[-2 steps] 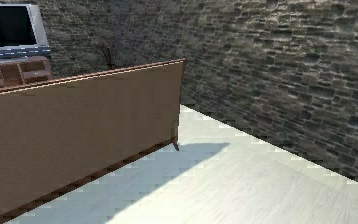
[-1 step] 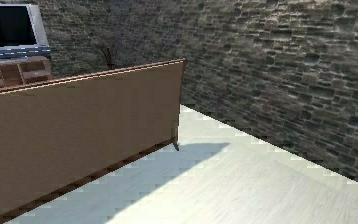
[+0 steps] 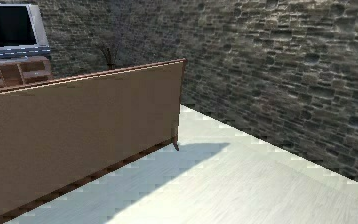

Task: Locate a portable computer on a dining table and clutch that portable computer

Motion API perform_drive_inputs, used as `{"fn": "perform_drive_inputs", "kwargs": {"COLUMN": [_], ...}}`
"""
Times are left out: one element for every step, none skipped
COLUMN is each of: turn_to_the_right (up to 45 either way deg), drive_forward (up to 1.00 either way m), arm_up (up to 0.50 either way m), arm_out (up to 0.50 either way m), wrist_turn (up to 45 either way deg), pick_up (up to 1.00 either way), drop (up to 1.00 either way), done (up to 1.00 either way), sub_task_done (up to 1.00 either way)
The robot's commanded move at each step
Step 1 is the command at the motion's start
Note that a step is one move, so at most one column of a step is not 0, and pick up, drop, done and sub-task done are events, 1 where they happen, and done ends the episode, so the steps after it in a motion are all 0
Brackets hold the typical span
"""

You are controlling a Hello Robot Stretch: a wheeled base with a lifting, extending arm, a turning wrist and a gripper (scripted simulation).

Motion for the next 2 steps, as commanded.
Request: {"fn": "perform_drive_inputs", "kwargs": {"turn_to_the_right": [0.0,0.0], "drive_forward": [0.00,0.00], "arm_up": [-0.30,0.00], "arm_out": [0.00,0.00], "wrist_turn": [0.0,0.0], "pick_up": [0.00,1.00], "drop": [0.00,0.00], "done": [0.00,0.00], "sub_task_done": [0.00,0.00]}}
